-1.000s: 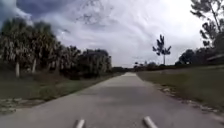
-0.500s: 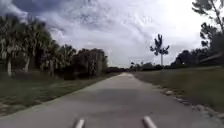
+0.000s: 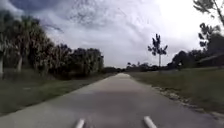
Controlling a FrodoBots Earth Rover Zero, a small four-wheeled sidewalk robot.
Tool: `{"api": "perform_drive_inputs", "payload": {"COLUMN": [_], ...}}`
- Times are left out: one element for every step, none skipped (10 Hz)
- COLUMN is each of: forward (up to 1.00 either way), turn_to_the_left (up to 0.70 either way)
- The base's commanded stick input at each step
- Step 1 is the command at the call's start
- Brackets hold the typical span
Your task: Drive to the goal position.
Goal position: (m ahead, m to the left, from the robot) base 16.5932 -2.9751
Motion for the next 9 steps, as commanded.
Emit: {"api": "perform_drive_inputs", "payload": {"forward": [0.69, 0.69, 0.69, 0.69, 0.69, 0.69, 0.69, 0.69, 0.69], "turn_to_the_left": [0.03, 0.03, 0.03, 0.03, 0.03, 0.03, 0.03, 0.03, 0.12]}}
